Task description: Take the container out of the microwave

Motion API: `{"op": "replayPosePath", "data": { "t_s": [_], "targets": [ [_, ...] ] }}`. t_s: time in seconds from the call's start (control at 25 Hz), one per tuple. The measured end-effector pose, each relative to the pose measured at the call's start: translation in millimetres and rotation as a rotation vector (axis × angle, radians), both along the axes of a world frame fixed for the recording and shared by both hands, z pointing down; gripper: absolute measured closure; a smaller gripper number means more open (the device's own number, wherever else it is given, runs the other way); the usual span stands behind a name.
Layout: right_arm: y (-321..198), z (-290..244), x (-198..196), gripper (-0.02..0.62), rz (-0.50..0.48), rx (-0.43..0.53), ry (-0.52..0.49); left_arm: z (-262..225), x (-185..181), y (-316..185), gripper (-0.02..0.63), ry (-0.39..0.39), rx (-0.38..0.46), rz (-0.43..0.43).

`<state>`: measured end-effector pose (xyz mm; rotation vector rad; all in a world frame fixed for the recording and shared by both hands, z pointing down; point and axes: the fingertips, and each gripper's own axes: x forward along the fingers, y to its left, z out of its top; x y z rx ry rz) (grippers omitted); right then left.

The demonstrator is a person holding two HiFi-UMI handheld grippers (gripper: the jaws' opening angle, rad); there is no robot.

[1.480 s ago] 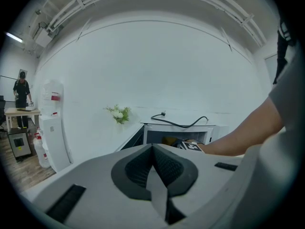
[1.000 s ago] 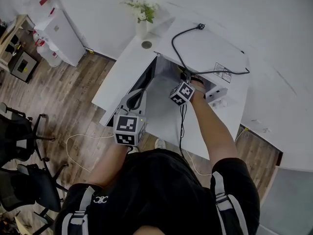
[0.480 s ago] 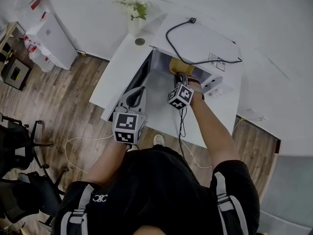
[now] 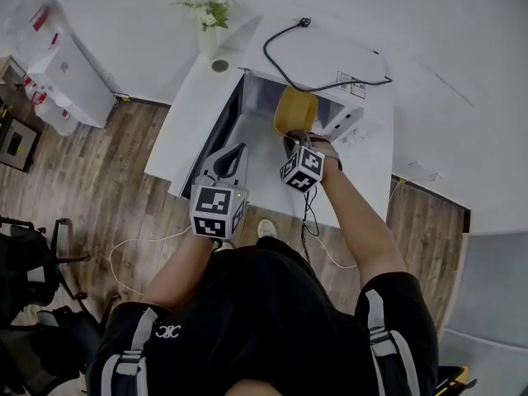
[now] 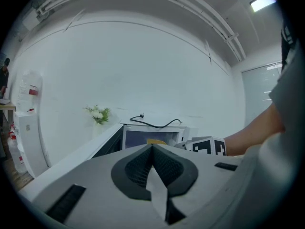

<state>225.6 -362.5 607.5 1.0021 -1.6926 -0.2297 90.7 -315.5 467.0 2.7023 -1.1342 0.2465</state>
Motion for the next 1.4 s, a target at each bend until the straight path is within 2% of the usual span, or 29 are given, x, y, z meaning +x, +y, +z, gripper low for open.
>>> {"op": "replayPosePath", "data": {
  "t_s": [0.24,0.44,1.08,1.4],
  "targets": [
    [42,-2,-17,0.574,0.005,-0.049,-0.044,5,5,17,0.592,0.012,-0.011,0.076],
    [78,-3,-18,0.575,0.061,-0.062,-0.033,11,14,32,0.591,0.016,-0.020,0.157],
    [199,-8,56,0.577,0.391,-0.079,0.015,12,65,91,0.592,0.005,-0.010,0.415],
    [223,-7,83,0.578,0.464,-0.086,0.027,13,92,99,0.592,-0.005,-0.010,0.476]
  ]
}}
